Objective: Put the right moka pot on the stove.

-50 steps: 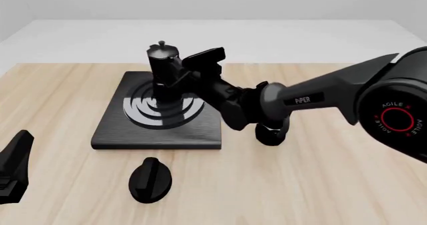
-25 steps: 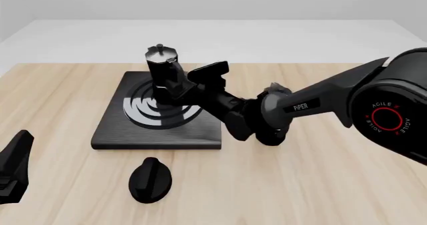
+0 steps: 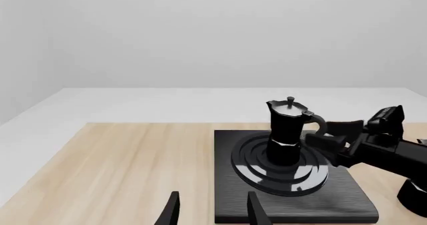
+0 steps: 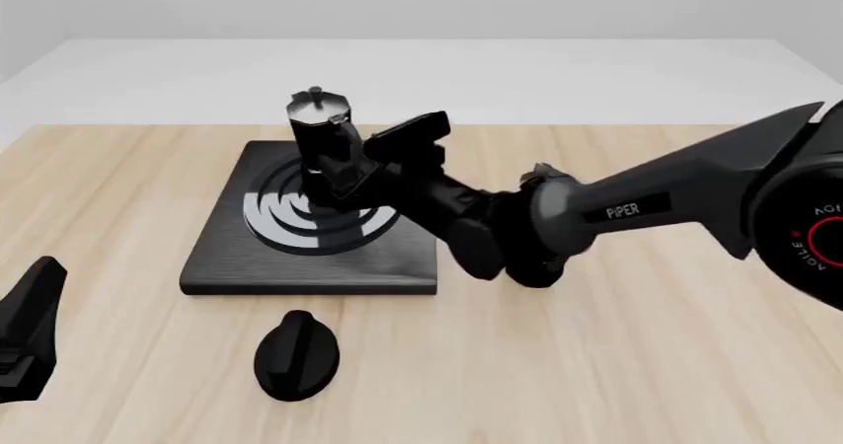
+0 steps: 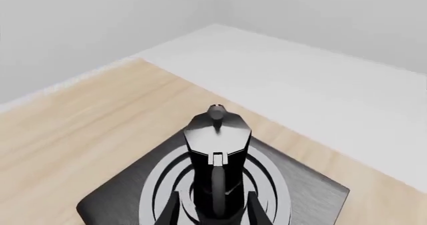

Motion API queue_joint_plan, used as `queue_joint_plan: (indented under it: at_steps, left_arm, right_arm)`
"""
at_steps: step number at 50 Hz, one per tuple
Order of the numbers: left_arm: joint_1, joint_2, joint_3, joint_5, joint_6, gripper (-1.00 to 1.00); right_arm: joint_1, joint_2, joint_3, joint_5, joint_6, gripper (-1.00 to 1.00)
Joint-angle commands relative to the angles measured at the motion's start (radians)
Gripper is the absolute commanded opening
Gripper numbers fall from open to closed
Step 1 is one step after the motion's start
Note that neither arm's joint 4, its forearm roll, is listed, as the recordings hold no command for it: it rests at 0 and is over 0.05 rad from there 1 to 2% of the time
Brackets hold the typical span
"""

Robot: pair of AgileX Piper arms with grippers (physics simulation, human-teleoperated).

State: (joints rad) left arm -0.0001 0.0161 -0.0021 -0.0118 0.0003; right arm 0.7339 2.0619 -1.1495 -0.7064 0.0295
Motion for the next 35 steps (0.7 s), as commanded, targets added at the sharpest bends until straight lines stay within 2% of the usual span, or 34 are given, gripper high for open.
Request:
queue_joint_plan:
  at_steps: [1,10,14,23,30,35]
  left_arm:
    - [0.000,0.000,0.000,0.000,0.000,1.00]
    - [0.000,0.000,0.000,0.000,0.000,1.00]
    - [0.000,0.000,0.000,0.000,0.000,1.00]
    - [0.000,0.000,0.000,0.000,0.000,1.00]
    - [0.000,0.000,0.000,0.000,0.000,1.00]
    - [0.000,0.000,0.000,0.000,0.000,1.00]
  right_arm:
    - [0.010,-0.068,0.047,0.009,-0.041,1.00]
    - [0.018,-0.146,0.106,0.008,-0.044,1.00]
    - [0.005,-0.178,0.113,0.039,-0.068,1.00]
    - [0.005,-0.242,0.151,0.055,-0.030,1.00]
    - [0.006,-0.311,0.191,0.067,-0.021,1.00]
    - [-0.025,-0.371,0.243,0.074,-0.004,1.00]
